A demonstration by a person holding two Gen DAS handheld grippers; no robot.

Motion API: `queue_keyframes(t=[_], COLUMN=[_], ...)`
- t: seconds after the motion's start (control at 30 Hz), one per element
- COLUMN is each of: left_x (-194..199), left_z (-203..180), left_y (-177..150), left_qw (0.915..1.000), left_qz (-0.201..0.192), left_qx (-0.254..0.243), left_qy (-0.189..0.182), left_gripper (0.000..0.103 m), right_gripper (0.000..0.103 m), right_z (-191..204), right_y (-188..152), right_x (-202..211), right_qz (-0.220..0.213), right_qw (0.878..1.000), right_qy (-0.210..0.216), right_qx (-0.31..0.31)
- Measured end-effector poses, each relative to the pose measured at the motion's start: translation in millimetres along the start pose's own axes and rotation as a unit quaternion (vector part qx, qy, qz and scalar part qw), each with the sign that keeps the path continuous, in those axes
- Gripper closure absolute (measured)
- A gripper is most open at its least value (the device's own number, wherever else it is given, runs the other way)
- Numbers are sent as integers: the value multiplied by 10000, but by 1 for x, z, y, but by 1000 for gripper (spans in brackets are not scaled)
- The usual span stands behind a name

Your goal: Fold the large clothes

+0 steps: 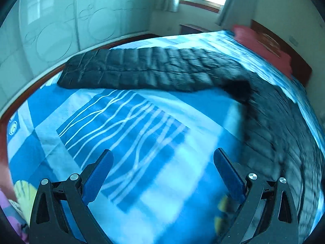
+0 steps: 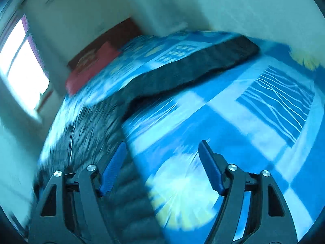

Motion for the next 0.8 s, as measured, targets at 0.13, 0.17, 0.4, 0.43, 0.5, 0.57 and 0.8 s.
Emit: queue_keyframes(t=[0.13, 0.17, 0.4, 0.43, 0.5, 0.57, 0.8], left_x=[-25, -28, -33, -33, -32, -34, -37], left_z=[20, 22, 23, 23, 24, 24, 21], left_y=[3, 2, 2, 2, 1, -1, -1], left_qw=[9993, 9990, 9988, 9987, 9986, 9987, 9988], left_qz=[69, 62, -177, -194, -212, -206, -162], left_qx=[353, 428, 437, 453, 452, 413, 331], left_qy=[91, 99, 143, 134, 149, 206, 334], left_gripper=[5, 5, 5, 5, 5, 5, 5], right_gripper=[46, 46, 44, 43, 43, 43, 37], right_z=[-48, -58, -110, -113, -121, -123, -133], right_y=[46, 56, 107, 112, 124, 137, 160], right_x=[-43, -53, -108, -115, -125, -132, -144], right_qz=[17, 7, -201, -224, -320, -438, -769], right_qw=[9966, 9950, 9811, 9801, 9784, 9795, 9769], right_qy=[165, 214, 405, 409, 428, 296, 132], right_qx=[-810, -973, -1879, -1929, -1998, -1942, -1992])
Point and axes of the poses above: each gripper's, at about its wrist camera, not at the fingertips, and x roughly against the way its jaws point, z to its left, y to its top, the point moved 6 cm from there along -x, roughly the way its jaws point, and after that the axes turned 8 degrees about -y, right-handed, at the moved point
